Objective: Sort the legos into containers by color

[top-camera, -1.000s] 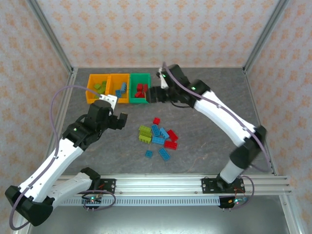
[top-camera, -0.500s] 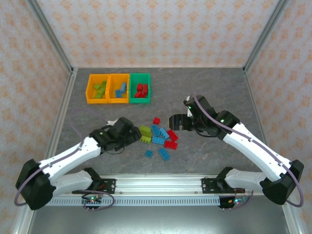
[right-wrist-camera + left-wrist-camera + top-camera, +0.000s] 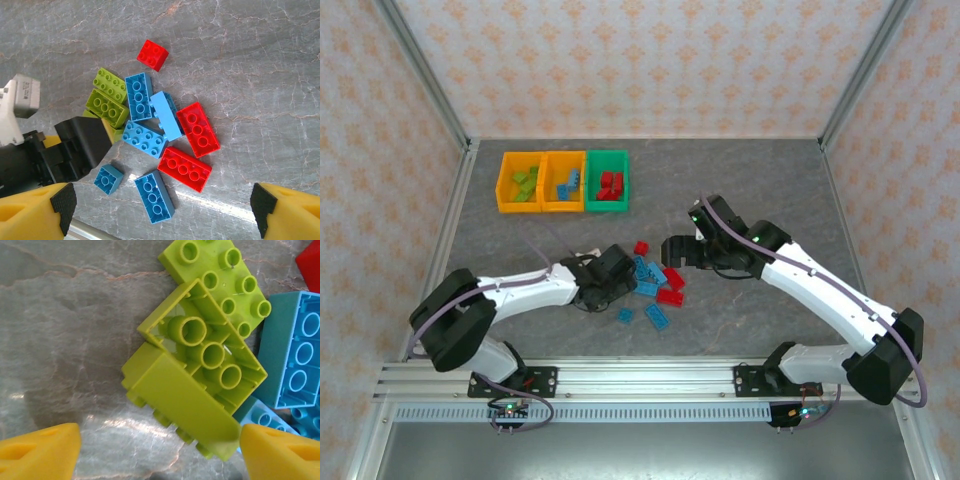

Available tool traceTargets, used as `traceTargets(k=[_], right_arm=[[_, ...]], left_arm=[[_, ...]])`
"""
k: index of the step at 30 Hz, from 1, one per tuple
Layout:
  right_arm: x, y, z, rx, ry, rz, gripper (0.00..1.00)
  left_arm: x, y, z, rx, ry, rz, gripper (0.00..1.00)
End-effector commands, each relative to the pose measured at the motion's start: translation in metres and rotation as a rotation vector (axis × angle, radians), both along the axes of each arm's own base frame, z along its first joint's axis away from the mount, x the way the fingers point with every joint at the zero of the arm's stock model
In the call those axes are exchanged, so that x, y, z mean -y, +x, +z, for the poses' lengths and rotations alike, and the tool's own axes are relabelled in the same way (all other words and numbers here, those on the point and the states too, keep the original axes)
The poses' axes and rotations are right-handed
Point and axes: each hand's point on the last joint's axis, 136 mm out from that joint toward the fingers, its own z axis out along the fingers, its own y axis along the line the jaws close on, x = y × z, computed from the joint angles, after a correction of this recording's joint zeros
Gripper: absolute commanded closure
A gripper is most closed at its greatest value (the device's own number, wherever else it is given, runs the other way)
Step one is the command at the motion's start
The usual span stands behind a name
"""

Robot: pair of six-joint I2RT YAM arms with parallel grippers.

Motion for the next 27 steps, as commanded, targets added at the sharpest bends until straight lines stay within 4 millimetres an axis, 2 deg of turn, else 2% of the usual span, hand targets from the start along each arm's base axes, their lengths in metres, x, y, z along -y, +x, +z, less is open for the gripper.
traceTargets(k=[1, 10, 15, 18, 20, 22, 27], right_arm=[[0.001, 0.002, 0.003, 0.007, 0.016, -0.025, 0.08], [0.001, 0.001, 0.005, 0.007, 0.026, -0.036, 0.08], [0.001, 0.001, 0.005, 0.004, 0.029, -0.038, 0.08], [0.000, 0.002, 0.006, 0.002, 0.035, -0.047, 0.08], [0.000, 0.002, 0.007, 0.000, 0.040, -0.047, 0.08], [-0.002, 0.001, 0.011, -0.003, 0.051, -0.044, 0.08], [-0.005, 0.000, 0.018, 0.011, 0.088, -0.043, 0.08]], left_arm=[[0.000, 0.013, 0.000, 0.032, 0.024, -0.002, 0.21], [-0.017, -0.006, -0.020, -0.023, 0.048, 0.000, 0.48], [-0.029, -0.017, -0.022, -0.039, 0.057, 0.004, 0.54], [-0.038, -0.020, -0.019, -0.033, 0.057, 0.009, 0.68], [-0.042, -0.020, -0.012, -0.030, 0.039, 0.013, 0.77], [-0.048, -0.018, 0.003, -0.001, 0.037, 0.013, 0.79], [-0.080, 0.008, 0.068, 0.165, 0.066, 0.055, 0.78]])
